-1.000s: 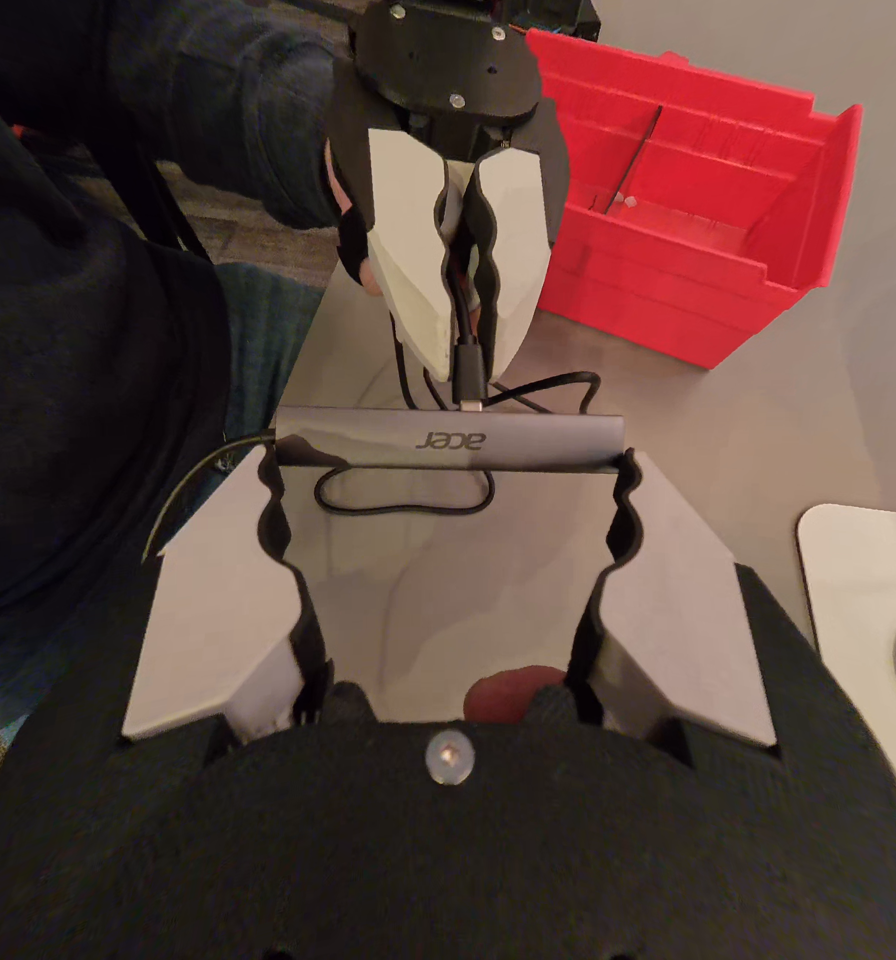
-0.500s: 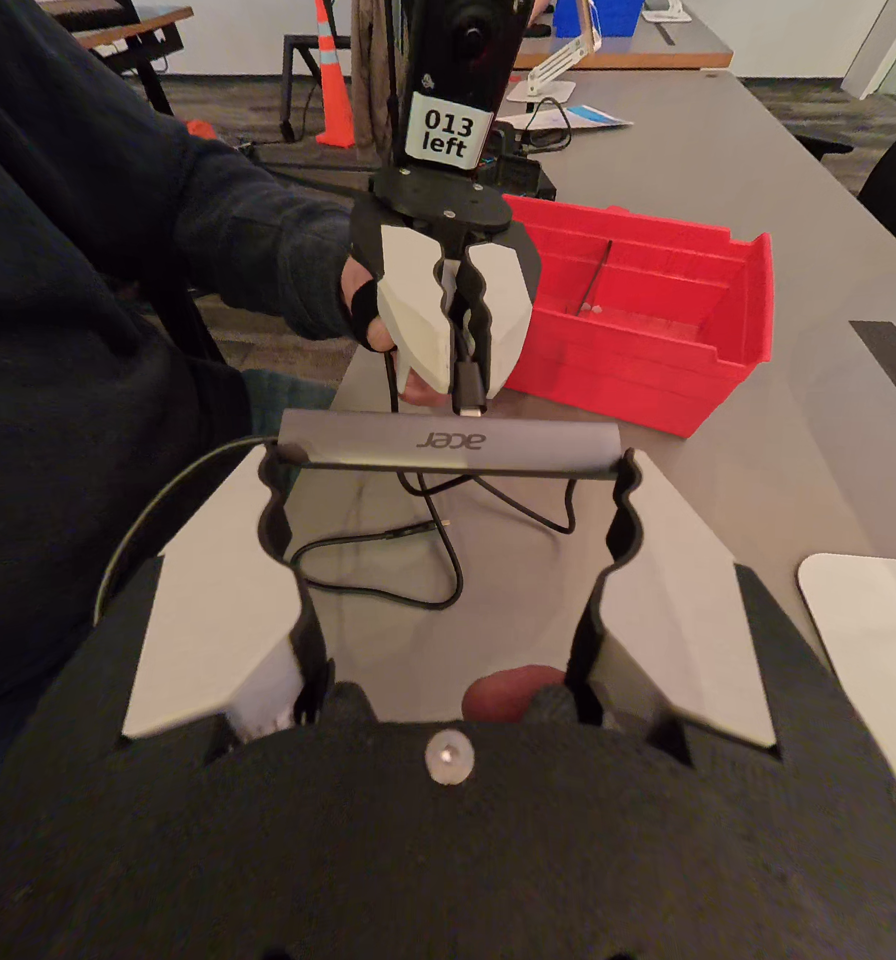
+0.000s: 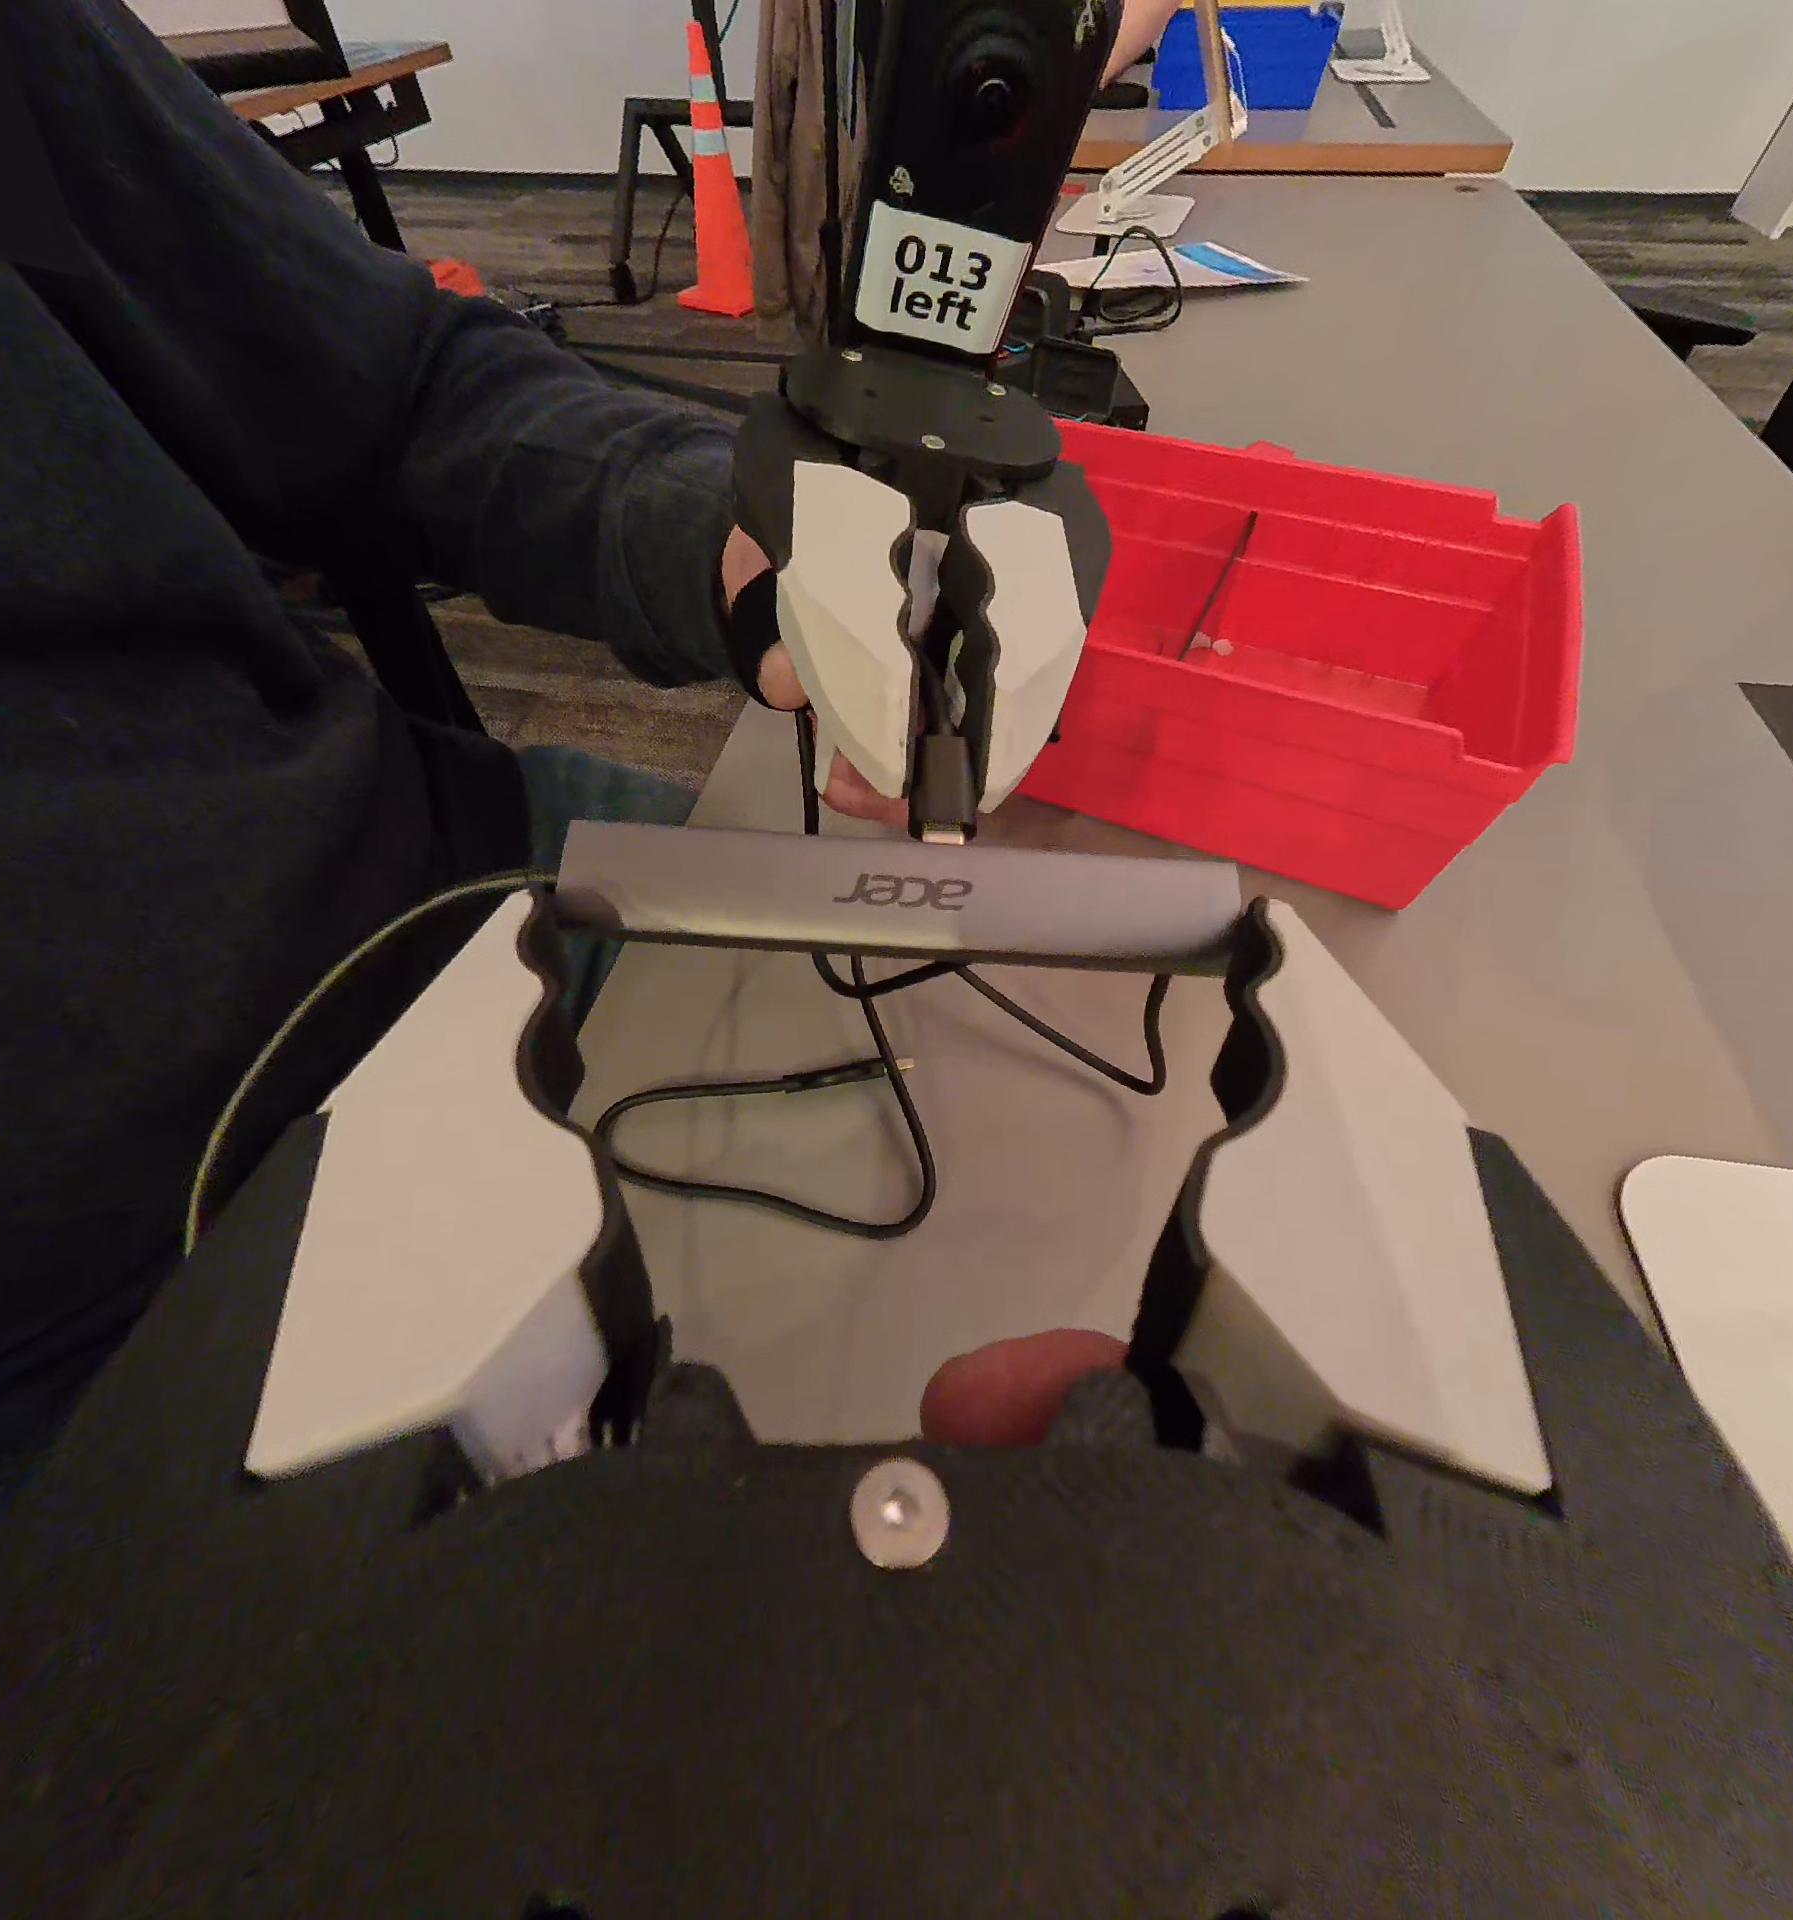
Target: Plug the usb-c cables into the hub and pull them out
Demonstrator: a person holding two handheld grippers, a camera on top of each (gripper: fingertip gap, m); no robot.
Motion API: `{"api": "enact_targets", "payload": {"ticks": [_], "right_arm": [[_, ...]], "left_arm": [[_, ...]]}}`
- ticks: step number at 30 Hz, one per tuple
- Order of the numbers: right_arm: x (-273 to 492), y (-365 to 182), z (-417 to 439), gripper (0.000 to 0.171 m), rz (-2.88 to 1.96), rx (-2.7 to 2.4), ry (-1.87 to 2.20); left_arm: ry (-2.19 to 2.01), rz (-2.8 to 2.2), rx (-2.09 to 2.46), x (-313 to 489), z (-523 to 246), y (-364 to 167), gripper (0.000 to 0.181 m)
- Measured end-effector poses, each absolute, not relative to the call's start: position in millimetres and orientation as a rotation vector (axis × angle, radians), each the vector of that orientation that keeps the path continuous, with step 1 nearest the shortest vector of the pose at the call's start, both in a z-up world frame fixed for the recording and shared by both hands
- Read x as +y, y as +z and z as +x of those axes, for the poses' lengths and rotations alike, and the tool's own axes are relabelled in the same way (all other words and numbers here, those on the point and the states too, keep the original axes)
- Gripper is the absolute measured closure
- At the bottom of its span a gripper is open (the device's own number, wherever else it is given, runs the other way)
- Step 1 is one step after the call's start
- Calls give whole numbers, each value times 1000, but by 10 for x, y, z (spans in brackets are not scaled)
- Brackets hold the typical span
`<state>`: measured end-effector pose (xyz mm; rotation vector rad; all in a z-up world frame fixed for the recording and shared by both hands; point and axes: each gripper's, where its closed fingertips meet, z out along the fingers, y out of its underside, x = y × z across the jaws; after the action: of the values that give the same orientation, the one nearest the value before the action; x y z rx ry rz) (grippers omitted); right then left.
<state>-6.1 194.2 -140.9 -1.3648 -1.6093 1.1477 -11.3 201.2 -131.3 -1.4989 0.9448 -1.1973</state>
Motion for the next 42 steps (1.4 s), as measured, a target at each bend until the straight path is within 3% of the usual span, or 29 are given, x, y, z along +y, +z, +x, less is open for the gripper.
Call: {"api": "enact_targets", "payload": {"ticks": [5, 6, 7, 8, 11, 13, 20, 24, 28, 33, 42], "right_arm": [[1922, -1413, -94, 52, -1366, -1631, 1136], [1806, -1346, -99, 103, -1307, -1656, 1211], [1673, -1255, -124, 116, -1243, -1673, 1298], [1637, -1251, -171, 116, -1237, -1690, 1292], [1822, -1271, -148, 98, -1321, -1637, 1189], [1896, -1216, -49, 100, -1326, -1575, 1138], [1985, -1657, 83, 78, -1475, -1404, 1054], [1896, -1608, 201, 50, -1413, -1401, 1085], [1887, -1702, 200, 45, -1448, -1503, 991], [1883, -1785, 98, 13, -1513, -1635, 836], [1866, -1860, -37, 25, -1539, -1713, 839]], "left_arm": [[-1160, -1531, 983, 2014, -114, -1344, 169], [-1147, -1545, 986, 2026, -114, -1361, 169], [-1102, -1570, 990, 2079, -114, -1421, 168], [-1133, -1572, 980, 2079, -97, -1438, 167], [-1181, -1568, 885, 2164, -183, -1444, 168], [-1170, -1560, 894, 2169, -211, -1420, 169], [-1204, -1593, 944, 2049, -4, -1613, 169], [-1219, -1576, 932, 2038, -15, -1557, 169], [-1221, -1559, 927, 2042, -17, -1468, 169], [-1174, -1563, 998, 1966, 54, -1507, 169], [-1148, -1556, 1013, 1930, 79, -1503, 169]]}}
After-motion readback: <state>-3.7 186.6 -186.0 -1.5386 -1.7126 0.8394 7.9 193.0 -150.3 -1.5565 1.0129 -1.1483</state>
